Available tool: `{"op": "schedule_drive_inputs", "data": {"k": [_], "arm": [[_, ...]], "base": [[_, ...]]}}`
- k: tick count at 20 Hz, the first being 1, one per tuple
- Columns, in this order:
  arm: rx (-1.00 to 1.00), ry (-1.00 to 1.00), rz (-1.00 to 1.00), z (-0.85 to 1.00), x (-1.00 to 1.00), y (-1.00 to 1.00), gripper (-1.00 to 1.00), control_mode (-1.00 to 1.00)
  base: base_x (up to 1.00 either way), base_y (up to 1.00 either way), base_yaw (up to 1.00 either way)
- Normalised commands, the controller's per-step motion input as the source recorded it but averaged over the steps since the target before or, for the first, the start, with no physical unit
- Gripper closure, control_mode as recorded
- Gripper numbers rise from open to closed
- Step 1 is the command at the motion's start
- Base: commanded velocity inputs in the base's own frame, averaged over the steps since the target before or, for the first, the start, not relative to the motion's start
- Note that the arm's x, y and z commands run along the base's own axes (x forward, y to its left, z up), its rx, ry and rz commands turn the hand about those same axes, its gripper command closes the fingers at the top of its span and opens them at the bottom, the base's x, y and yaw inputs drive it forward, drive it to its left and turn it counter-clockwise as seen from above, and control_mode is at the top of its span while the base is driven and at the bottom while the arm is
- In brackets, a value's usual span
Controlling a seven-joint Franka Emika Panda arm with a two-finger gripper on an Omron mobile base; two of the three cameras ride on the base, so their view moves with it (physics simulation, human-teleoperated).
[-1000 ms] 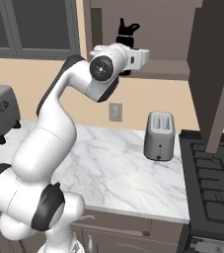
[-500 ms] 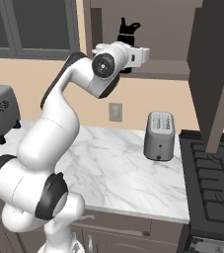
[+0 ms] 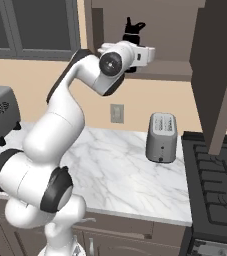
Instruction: Pick the water bottle from the counter and place it in the open cabinet.
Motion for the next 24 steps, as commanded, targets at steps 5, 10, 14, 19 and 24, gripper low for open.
{"op": "schedule_drive_inputs", "data": {"k": [5, 10, 14, 19, 24], "arm": [[0.00, 0.00, 0.00, -0.01, 0.15, -0.11, 1.00, -1.00], [0.00, 0.00, 0.00, 0.00, 0.18, -0.07, 1.00, -1.00], [0.00, 0.00, 0.00, 0.00, 0.22, -0.01, 1.00, -1.00], [0.00, 0.00, 0.00, -0.01, 0.22, -0.01, 1.00, -1.00], [0.00, 0.00, 0.00, -0.09, 0.26, -0.03, 1.00, -1.00]], "base": [[0.00, 0.00, 0.00], [0.00, 0.00, 0.00], [0.00, 0.00, 0.00], [0.00, 0.00, 0.00], [0.00, 0.00, 0.00]]}}
